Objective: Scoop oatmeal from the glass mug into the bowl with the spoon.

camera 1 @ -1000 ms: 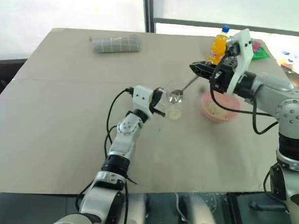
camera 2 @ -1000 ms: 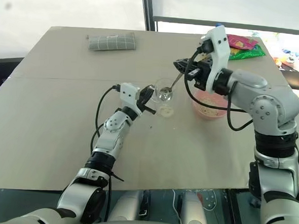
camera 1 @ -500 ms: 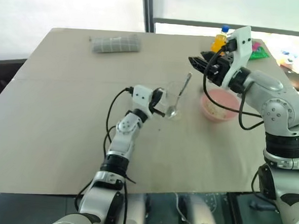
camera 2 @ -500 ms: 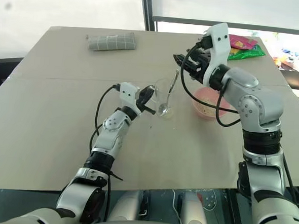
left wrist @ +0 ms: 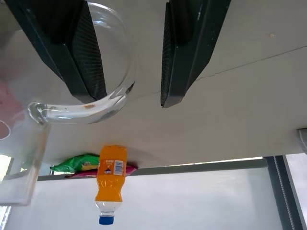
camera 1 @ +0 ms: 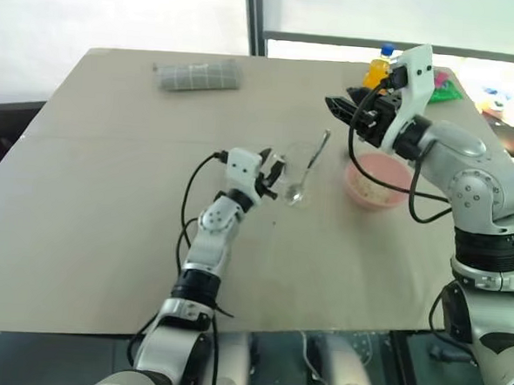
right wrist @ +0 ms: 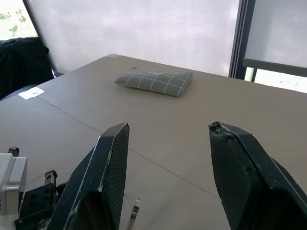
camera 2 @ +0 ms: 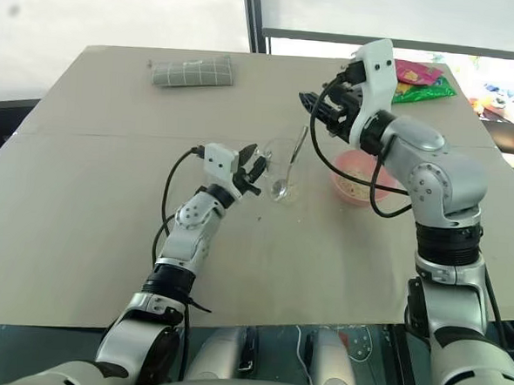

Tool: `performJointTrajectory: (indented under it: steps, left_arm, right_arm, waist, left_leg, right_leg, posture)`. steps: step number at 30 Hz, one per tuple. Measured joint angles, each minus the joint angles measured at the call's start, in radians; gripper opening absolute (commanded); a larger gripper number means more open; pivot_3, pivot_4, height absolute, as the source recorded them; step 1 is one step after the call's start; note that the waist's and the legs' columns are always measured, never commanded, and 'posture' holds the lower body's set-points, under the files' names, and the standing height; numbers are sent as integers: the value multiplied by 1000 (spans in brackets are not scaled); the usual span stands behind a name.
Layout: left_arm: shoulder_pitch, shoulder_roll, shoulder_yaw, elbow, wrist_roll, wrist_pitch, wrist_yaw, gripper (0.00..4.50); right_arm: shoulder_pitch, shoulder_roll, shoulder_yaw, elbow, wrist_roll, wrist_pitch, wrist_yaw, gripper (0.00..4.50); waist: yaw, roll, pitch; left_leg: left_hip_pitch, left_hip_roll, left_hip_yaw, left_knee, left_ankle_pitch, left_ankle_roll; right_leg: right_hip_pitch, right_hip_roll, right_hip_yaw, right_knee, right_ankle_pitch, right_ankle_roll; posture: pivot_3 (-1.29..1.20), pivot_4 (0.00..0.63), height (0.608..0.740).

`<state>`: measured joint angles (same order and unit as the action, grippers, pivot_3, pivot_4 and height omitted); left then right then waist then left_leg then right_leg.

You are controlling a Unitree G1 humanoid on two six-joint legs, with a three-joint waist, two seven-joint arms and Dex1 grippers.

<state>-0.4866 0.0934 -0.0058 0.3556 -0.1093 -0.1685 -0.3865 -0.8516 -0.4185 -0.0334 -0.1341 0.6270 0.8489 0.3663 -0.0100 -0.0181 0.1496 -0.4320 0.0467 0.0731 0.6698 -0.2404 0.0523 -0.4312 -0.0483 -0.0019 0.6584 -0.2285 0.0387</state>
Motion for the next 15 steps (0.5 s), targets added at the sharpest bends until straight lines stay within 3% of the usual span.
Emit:
performJointTrajectory:
  steps: [8,15]
  left_arm:
    - [70,19,-5,-110,-3,47,-3,1880]
    - [221,107,-4,-346,-30,156,-48,1880]
  right_arm:
    - [24,0,-9,-5,-1,0,16,2643]
    - [209,-90,-103,-47,-4,-45,77,2643]
  waist:
    - [0,0,0]
    - [3,0,0]
  left_leg:
    - [0,0,0,0,0,0]
    - [0,1,0,0,0,0]
  right_leg:
    - [0,0,0,0,0,0]
    - [0,-1,0,-1,0,0]
  posture:
    - [0,150,740]
    - [0,150,740]
